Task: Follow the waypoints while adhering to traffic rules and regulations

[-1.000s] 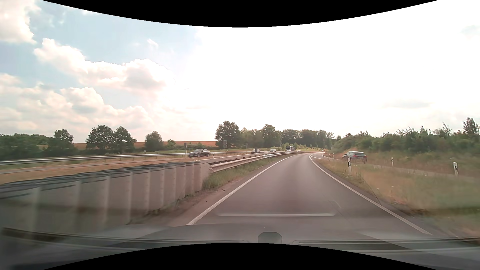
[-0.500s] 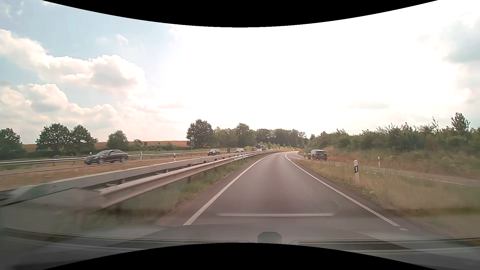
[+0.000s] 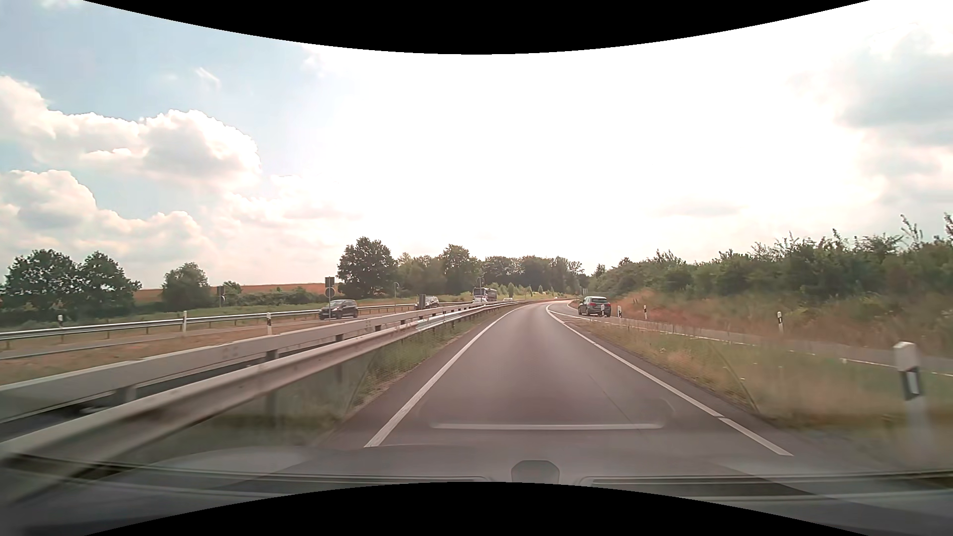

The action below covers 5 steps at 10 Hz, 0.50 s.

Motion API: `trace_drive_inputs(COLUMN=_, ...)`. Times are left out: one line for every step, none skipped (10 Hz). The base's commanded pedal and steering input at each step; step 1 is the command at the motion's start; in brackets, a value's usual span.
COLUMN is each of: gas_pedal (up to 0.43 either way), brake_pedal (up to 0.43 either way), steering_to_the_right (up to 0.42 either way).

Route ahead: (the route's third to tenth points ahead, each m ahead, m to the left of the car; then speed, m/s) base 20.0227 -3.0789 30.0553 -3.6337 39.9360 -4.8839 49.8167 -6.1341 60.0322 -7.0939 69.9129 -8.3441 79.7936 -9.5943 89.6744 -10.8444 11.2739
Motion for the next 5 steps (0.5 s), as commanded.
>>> trace_drive_inputs(gas_pedal=0.52, brake_pedal=0.0, steering_to_the_right=0.027)
trace_drive_inputs(gas_pedal=0.52, brake_pedal=0.0, steering_to_the_right=0.016)
trace_drive_inputs(gas_pedal=0.539, brake_pedal=0.0, steering_to_the_right=0.013)
trace_drive_inputs(gas_pedal=0.559, brake_pedal=0.0, steering_to_the_right=0.014)
trace_drive_inputs(gas_pedal=0.571, brake_pedal=0.0, steering_to_the_right=0.015)
